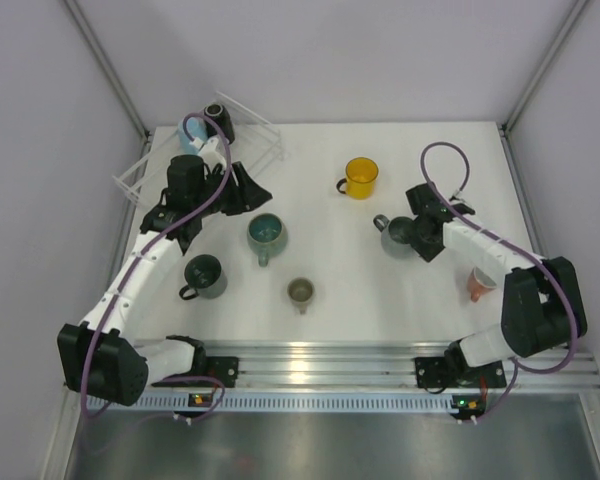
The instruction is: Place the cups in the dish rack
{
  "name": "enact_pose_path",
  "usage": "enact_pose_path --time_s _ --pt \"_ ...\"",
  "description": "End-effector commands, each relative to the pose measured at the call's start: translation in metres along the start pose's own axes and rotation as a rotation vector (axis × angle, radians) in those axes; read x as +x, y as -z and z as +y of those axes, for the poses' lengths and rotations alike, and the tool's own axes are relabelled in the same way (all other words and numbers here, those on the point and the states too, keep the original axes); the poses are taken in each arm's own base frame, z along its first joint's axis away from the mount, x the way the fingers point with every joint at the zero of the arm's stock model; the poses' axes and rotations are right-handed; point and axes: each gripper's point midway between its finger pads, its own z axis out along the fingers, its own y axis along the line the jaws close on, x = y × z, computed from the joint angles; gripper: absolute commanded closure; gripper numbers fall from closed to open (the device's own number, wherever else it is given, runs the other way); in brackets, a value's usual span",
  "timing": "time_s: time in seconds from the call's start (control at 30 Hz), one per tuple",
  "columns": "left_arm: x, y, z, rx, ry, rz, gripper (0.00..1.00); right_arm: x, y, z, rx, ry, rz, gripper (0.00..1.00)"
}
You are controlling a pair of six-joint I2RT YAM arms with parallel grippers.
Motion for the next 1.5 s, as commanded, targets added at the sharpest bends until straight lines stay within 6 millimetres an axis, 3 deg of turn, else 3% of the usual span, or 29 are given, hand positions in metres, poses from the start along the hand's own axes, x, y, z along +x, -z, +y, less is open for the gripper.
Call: enact_pose_path --time_s 0.0,0.13,0.17,0.27,0.37,0.53,0.7,0.77,0.87,1.0,1.1,1.27,1.3,1.47 --pt "-0.010 0.006 -0.015 0.053 -0.016 -0.039 0.48 -0.015 -0.006 0.006 -0.018 0.001 -0.071 0.51" --pt "-0.011 0.008 -0.015 0.048 -0.014 -0.050 0.48 -0.013 -0.012 0.009 -0.049 0.027 -0.078 0.63" --pt "-0.011 0.008 -0.015 0.050 -0.009 -0.050 0.48 -0.014 -0.010 0.010 -0.062 0.043 -0.080 0.73" --pt "-0.007 0.007 -0.017 0.064 0.001 -0.034 0.48 -0.020 -0.006 0.019 -0.111 0.103 -0.109 0.90" --pt "-0.008 0.009 -0.020 0.076 0.001 -0.035 0.48 -0.030 0.008 0.029 -0.169 0.161 -0.161 1.00" --pt "-0.012 0.012 -0.029 0.105 0.001 -0.042 0.47 -0.053 0.043 0.047 -0.312 0.209 -0.266 1.00" --pt "-0.003 0.008 -0.044 0.196 0.038 0.012 0.47 -0.071 0.079 0.065 -0.431 0.313 -0.376 1.00" --pt "0.001 0.004 -0.049 0.217 0.055 0.035 0.46 -0.073 0.089 0.072 -0.486 0.382 -0.405 1.00" --pt "0.007 0.000 -0.064 0.296 0.084 0.063 0.46 -0.061 0.128 0.103 -0.763 0.505 -0.436 1.00" --pt "0.014 -0.003 -0.088 0.399 0.115 0.099 0.45 -0.060 0.179 0.122 -1.013 0.544 -0.535 1.00" --pt "0.017 -0.004 -0.110 0.497 0.145 0.132 0.44 -0.057 0.204 0.132 -1.140 0.601 -0.600 1.00" --pt "0.027 -0.003 -0.133 0.580 0.189 0.198 0.40 -0.055 0.215 0.134 -1.222 0.697 -0.742 1.00" --pt "0.028 -0.001 -0.138 0.604 0.188 0.206 0.39 -0.060 0.226 0.133 -1.242 0.689 -0.799 1.00" --pt "0.041 0.003 -0.159 0.675 0.254 0.278 0.36 -0.067 0.243 0.127 -1.282 0.717 -0.964 1.00"
